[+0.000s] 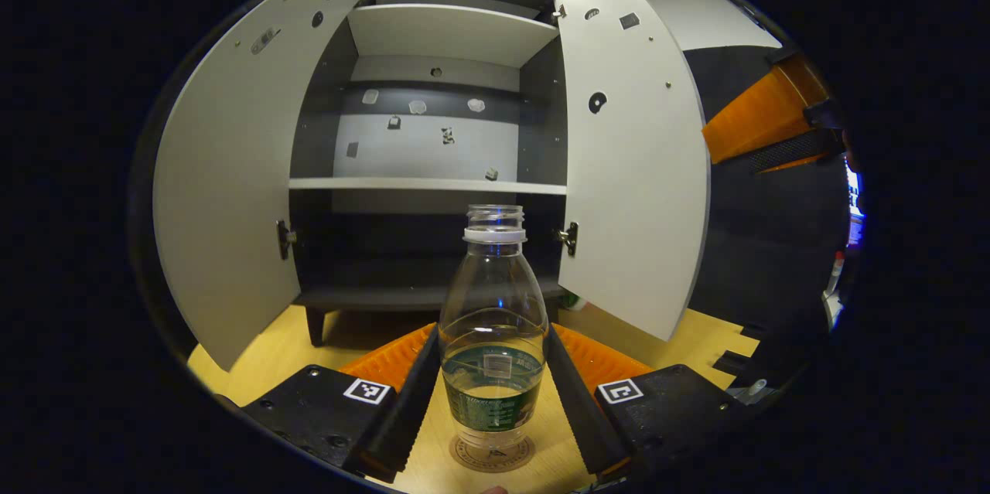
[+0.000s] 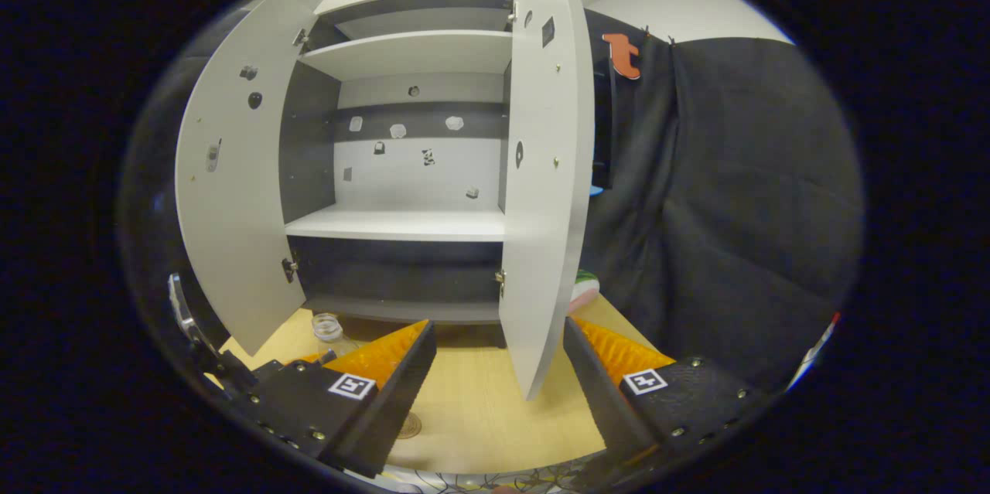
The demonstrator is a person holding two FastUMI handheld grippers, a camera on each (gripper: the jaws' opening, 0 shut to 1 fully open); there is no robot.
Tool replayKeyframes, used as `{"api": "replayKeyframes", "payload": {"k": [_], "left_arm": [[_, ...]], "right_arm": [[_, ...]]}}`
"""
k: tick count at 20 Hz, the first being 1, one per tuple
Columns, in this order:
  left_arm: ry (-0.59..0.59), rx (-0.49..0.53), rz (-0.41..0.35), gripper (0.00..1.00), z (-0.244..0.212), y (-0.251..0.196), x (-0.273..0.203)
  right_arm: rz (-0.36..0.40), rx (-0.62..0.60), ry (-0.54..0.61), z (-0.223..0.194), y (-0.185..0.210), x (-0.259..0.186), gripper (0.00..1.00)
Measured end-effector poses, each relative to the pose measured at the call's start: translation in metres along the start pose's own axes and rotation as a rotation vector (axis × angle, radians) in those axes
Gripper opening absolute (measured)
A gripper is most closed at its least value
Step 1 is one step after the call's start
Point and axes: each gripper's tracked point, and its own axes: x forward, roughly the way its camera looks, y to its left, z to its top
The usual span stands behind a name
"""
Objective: Grasp the bottle in the cabinet with the left hand and place it on the coaster, then close the right door with the right hand and the left door with the left hand.
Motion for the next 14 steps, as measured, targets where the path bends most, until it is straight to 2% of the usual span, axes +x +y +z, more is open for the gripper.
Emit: {"api": "replayKeyframes", "payload": {"k": [8,10,12,13,14], "left_arm": [[0.054,0.027,0.038,0.83,-0.046,0.005,0.011],[0.074,-0.001,0.041,0.83,-0.057,0.006,0.012],[0.048,0.01,0.043,0.84,-0.051,0.003,0.01],[0.064,0.017,0.042,0.82,-0.055,0.0,0.01],[0.07,0.028,0.047,0.83,-0.059,0.002,0.012]], "right_arm": [[0.012,-0.031,0.08,-0.03,-0.001,0.005,1.0],[0.014,-0.033,0.103,-0.038,-0.001,0.007,1.0],[0.02,-0.021,0.122,-0.046,0.0,0.006,0.98],[0.022,-0.016,0.125,-0.048,0.001,0.005,1.0],[0.023,-0.014,0.128,-0.048,0.001,0.005,0.98]]}}
